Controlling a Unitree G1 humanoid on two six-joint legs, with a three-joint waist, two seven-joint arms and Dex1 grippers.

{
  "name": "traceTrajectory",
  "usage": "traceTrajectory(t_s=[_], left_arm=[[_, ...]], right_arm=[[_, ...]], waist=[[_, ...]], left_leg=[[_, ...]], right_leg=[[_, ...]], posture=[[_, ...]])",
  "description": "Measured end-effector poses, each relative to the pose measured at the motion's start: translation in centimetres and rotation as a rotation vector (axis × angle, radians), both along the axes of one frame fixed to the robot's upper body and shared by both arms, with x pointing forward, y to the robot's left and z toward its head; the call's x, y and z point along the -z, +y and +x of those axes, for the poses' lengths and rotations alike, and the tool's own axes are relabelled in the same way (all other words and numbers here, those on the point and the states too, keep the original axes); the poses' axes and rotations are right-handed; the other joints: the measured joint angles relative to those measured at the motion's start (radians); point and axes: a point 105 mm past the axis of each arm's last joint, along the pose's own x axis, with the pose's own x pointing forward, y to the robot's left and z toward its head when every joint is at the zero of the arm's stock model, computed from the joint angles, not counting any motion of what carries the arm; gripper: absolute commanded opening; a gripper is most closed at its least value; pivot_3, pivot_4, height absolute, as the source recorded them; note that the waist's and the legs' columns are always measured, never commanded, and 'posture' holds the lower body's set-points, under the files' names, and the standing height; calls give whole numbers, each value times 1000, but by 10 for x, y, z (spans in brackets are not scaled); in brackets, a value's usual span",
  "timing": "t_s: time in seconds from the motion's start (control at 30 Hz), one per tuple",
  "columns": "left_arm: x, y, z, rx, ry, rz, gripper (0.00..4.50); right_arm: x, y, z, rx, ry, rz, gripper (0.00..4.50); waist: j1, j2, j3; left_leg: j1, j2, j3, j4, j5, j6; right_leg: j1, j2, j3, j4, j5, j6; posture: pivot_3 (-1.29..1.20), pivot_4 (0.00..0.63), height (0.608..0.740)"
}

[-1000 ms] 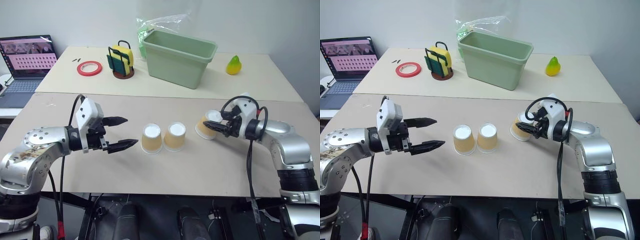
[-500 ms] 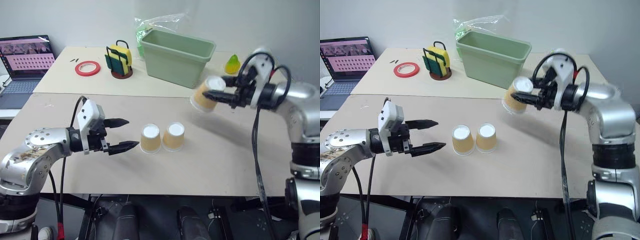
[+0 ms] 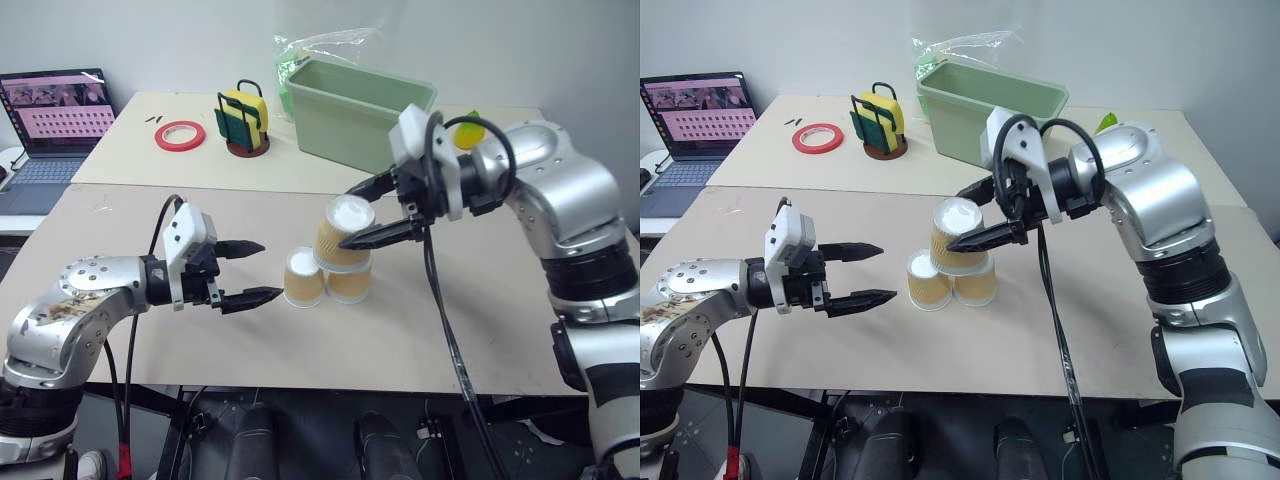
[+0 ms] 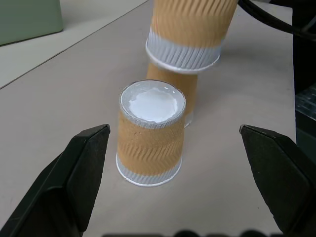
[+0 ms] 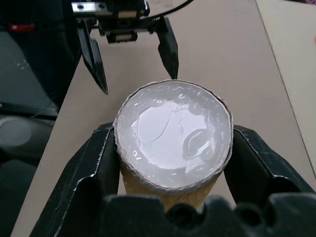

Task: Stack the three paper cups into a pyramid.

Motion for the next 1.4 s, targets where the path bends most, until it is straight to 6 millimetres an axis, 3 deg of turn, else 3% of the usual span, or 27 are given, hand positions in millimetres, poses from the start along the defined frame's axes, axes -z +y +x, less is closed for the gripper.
traceTrajectory(t_s=[0.17,0.7,1.03,1.4], left_arm=[[2,0,0,-10,4,1,4500],[3,1,-1,-21,4,-2,4500],[3,1,0,-25,-1,2,4500],[8,2,-1,-33,16,2,4500]], right_arm=[[10,-2,13,14,-4,-21,2711],[8,10,12,-37,-27,-30,2711],[0,9,16,-68,63,-50,2711],[6,13,19,-67,102,-44,2711]], waist=[[-3,0,0],[-7,0,0],[-3,0,0],[-4,1,0]], left_leg=[[0,0,0,0,0,0],[1,0,0,-1,0,0],[0,0,0,-1,0,0],[0,0,0,-1,0,0]], right_leg=[[0,0,0,0,0,0],[0,0,0,0,0,0],[0,0,0,0,0,0],[0,0,0,0,0,0]], posture=[[0,150,656],[0,150,656],[0,150,656],[0,150,656]])
